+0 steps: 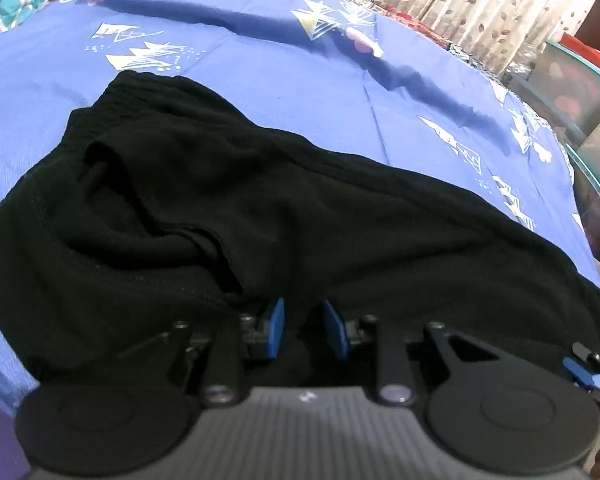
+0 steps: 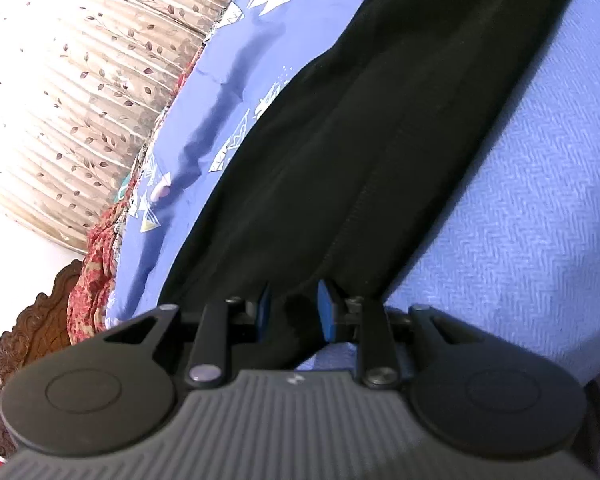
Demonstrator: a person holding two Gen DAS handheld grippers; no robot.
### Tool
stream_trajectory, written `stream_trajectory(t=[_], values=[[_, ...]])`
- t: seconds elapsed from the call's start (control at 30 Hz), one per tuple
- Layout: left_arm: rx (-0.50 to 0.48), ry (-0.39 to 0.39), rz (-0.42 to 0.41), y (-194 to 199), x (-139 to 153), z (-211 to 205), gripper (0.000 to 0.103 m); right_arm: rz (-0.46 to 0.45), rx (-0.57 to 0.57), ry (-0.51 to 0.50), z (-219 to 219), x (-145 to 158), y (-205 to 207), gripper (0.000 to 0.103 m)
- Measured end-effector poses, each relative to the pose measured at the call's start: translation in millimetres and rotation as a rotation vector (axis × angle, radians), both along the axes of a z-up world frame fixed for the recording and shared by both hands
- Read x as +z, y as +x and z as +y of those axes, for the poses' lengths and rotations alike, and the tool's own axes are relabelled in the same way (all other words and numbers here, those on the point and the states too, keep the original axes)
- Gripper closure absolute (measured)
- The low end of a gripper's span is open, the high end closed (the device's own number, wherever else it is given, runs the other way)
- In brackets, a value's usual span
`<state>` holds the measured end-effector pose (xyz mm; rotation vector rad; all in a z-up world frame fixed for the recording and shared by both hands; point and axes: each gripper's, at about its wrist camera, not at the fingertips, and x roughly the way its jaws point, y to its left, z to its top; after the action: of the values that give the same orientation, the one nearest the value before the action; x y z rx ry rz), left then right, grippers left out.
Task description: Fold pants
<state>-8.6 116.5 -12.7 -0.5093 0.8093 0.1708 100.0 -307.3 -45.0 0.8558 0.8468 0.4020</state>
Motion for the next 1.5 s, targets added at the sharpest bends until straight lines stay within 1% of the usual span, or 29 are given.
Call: stream_trajectory(t=[0.2,0.43,0.87,0.93,0.97,1.07,1.17,1.33,1.43,1.5], values=[[-0.001,-0.012,-0.012,-3.4,-1.9,0.1,0.079,-0.005,0.0,-0.022,-2.8,3.3,-4.2,0.075],[0.002,-0.047,-0.015,-4.9,-2.5,7.2,0.079,-0.001,-0.01,-0.039,3.0,6.1,-4.1,0.074],[-0.002,-0.038,-0.016,-5.0,-2.9,5.6,0.079,0.0,-0.013,-0.054,4.0,9.6,-5.0,0.074],[-0.004,-0.036,-0.014,-4.9,-2.4,5.3,0.079,-0.003,-0.017,-0.049,2.0,15.3,-4.9,0.074],[-0.003,-0.035,-0.012,-4.6,-2.1,5.2,0.078,-0.016,-0.027,-0.042,-0.7,19.1,-5.5,0.071],[-0.005,-0.029,-0.005,-3.2,-1.4,4.0,0.078,-0.072,-0.091,-0.014,-21.6,32.4,-6.6,0.069],[-0.004,-0.022,0.004,-1.1,-0.3,2.6,0.078,-0.113,-0.187,0.003,-58.5,43.0,-7.5,0.067],[-0.009,-0.011,0.023,4.0,3.3,-0.2,0.075,-0.103,-0.351,-0.007,-122.1,42.3,-18.6,0.065],[-0.019,0.021,0.038,7.4,12.2,-6.2,0.072,-0.086,-0.419,-0.008,-148.1,34.9,-27.2,0.062],[-0.023,0.032,0.022,7.3,22.2,-10.4,0.072,-0.078,-0.459,0.002,-163.4,28.1,-28.1,0.058]])
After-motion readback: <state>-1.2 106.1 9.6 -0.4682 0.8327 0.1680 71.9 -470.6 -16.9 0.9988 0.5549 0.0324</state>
